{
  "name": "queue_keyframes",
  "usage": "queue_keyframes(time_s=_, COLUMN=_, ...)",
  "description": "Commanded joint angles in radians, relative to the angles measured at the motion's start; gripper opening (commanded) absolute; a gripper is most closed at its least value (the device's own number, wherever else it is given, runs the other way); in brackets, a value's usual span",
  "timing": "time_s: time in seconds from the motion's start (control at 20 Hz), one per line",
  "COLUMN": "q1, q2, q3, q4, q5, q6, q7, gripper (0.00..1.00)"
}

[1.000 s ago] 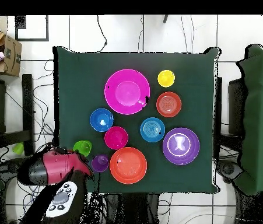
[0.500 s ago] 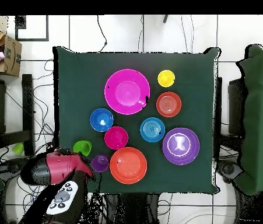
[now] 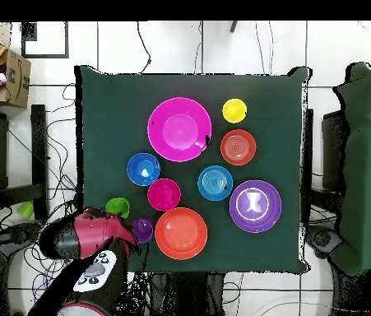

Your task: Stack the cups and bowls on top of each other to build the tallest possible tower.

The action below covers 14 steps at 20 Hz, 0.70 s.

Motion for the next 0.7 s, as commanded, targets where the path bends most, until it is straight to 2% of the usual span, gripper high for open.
queue_keyframes(time_s=0.05, q1=0.011, q2=0.037, q3=0.046, q4=0.020, q5=0.025, q6=-0.043, q7=0.184, gripper=1.00)
queue_keyframes(time_s=0.7, q1=-0.017, q2=0.032, q3=0.082, q4=0.017, q5=0.024, q6=-0.048, q7=0.169, gripper=1.00)
